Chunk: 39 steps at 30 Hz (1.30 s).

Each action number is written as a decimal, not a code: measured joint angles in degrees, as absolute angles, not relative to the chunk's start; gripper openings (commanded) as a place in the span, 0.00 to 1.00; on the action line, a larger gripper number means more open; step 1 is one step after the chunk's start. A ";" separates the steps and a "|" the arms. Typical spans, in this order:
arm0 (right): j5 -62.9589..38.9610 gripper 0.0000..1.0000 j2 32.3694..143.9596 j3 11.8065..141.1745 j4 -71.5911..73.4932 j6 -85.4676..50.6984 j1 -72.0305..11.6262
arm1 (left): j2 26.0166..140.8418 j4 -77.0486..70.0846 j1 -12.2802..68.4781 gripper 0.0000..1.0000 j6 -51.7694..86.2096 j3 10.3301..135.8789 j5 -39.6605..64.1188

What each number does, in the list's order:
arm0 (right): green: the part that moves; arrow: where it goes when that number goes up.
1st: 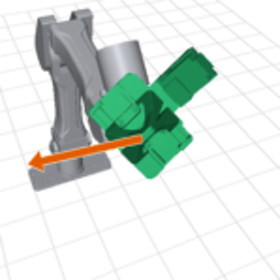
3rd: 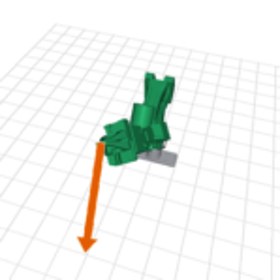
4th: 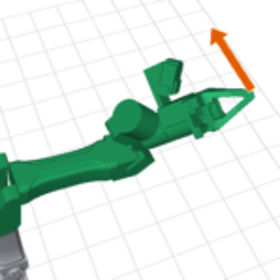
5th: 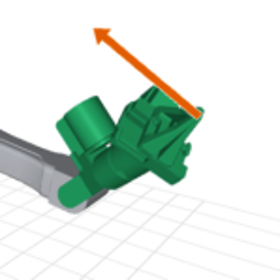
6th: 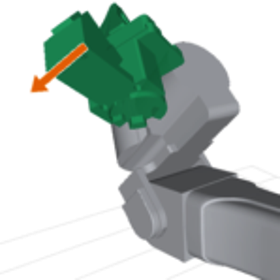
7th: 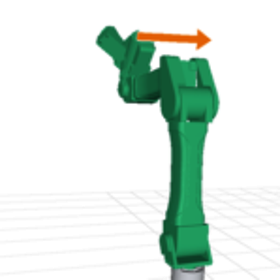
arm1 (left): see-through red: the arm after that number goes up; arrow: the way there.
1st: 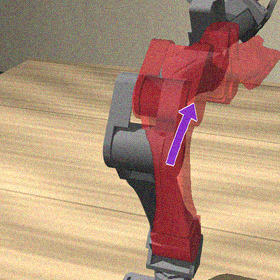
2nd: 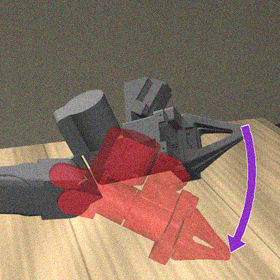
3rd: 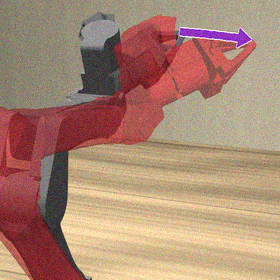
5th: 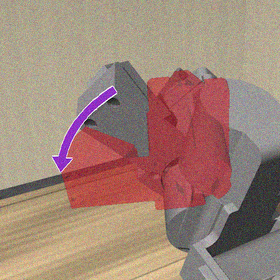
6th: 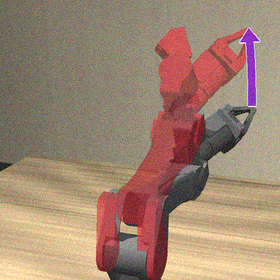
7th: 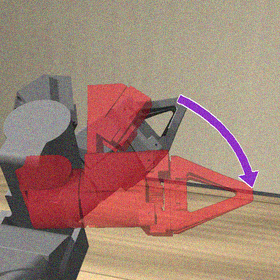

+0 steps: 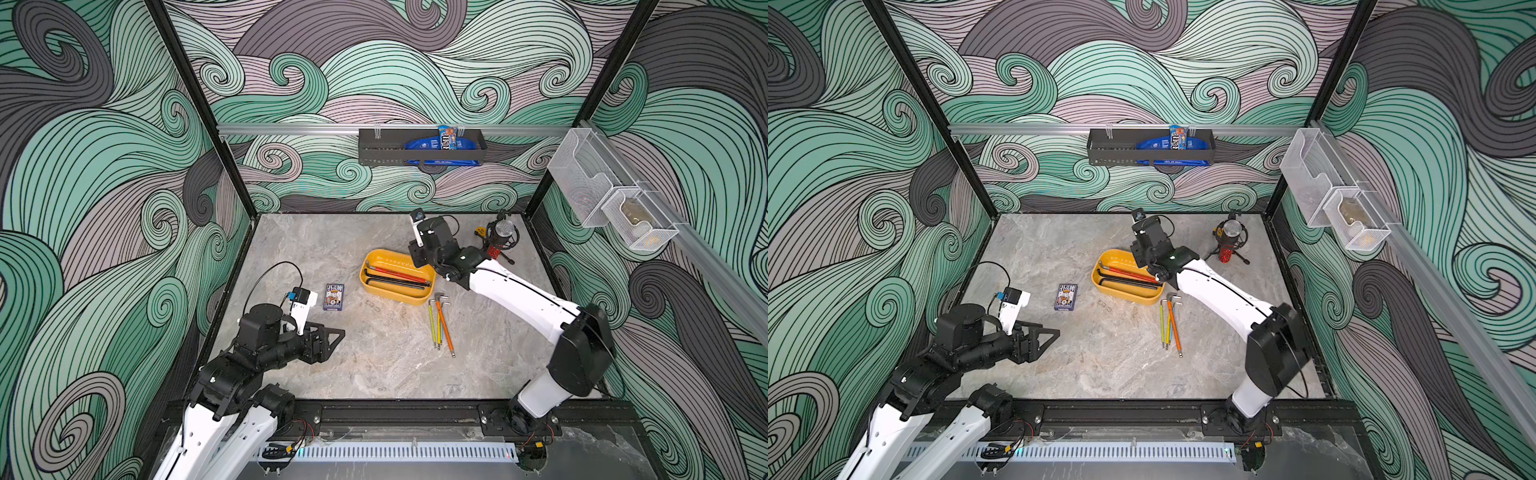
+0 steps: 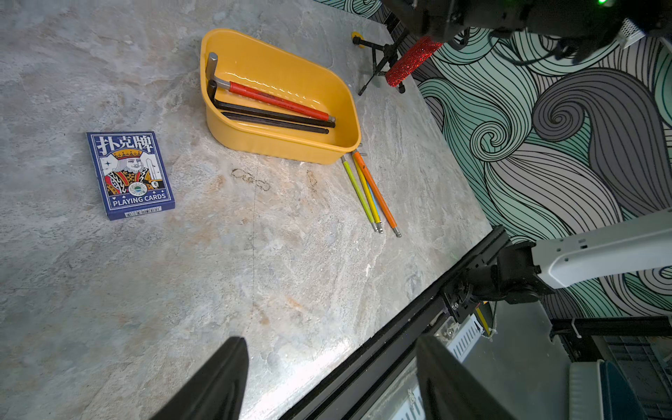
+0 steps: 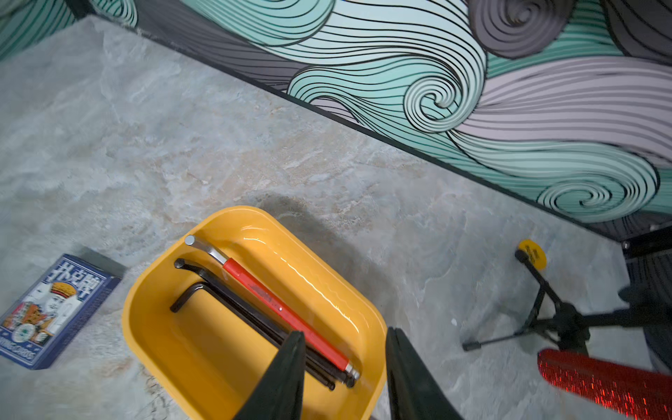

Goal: Put the hex key on the desktop into the storage box
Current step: Pick up the Allen key from the center of the board.

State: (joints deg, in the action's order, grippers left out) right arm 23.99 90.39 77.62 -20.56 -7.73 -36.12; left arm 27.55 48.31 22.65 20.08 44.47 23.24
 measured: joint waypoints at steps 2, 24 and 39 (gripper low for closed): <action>22.13 0.47 86.48 74.76 -22.09 -12.80 -34.50 | 27.59 47.75 22.65 0.76 20.08 44.47 23.18; 2.68 0.37 88.92 57.06 -36.47 -19.68 -25.15 | 28.77 44.47 22.65 0.76 20.36 44.45 22.68; -0.80 0.30 95.02 57.01 -33.65 -16.91 -25.34 | 28.67 44.10 22.65 0.76 21.08 44.45 22.09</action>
State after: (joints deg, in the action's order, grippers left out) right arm -0.80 95.02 57.01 -33.65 -16.91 -25.34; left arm 28.67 44.10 22.65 21.08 44.45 22.09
